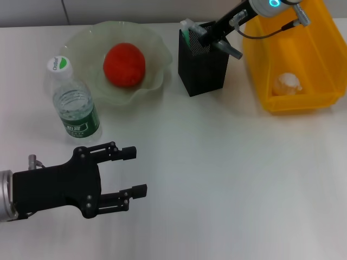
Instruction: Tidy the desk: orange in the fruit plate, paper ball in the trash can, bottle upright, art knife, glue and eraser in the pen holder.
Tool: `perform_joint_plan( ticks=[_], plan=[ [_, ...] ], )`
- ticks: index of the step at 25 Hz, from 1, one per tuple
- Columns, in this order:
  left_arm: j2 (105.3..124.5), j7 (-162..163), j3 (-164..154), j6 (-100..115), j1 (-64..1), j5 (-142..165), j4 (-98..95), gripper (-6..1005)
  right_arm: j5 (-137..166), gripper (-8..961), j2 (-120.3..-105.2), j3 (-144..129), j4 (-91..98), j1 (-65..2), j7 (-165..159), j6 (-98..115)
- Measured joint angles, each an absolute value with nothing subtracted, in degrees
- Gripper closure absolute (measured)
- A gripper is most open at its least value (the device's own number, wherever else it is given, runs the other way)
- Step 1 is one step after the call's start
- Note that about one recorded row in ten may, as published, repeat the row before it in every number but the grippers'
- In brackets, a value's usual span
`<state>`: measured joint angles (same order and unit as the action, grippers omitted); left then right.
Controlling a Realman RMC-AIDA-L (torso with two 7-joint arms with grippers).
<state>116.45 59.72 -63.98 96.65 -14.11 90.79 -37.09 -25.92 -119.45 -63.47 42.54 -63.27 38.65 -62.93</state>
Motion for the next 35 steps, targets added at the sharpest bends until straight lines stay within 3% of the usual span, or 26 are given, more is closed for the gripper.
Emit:
perform_joint_plan(
  ticks=[6,16,25,35],
  plan=[
    [116.46,59.7,-63.98,96.66,-13.95,90.79,-37.09,269,-25.96,470,-119.53,-64.07,41.78,-63.38,38.73,-62.25],
    [116.46,59.57,-63.98,96.68,-14.2,90.79,-36.47,269,-25.96,810,-119.48,-64.23,40.35,-63.32,38.74,-61.56],
    [116.46,59.5,-63.97,96.64,-14.1,90.78,-36.47,270,-26.96,812,-119.41,-63.62,44.02,-61.62,38.62,-63.28],
    [116.45,59.5,-63.48,96.58,-14.06,90.78,-36.47,271,-41.9,804,-119.41,-64.34,59.85,-50.45,44.3,-60.81]
  ],
)
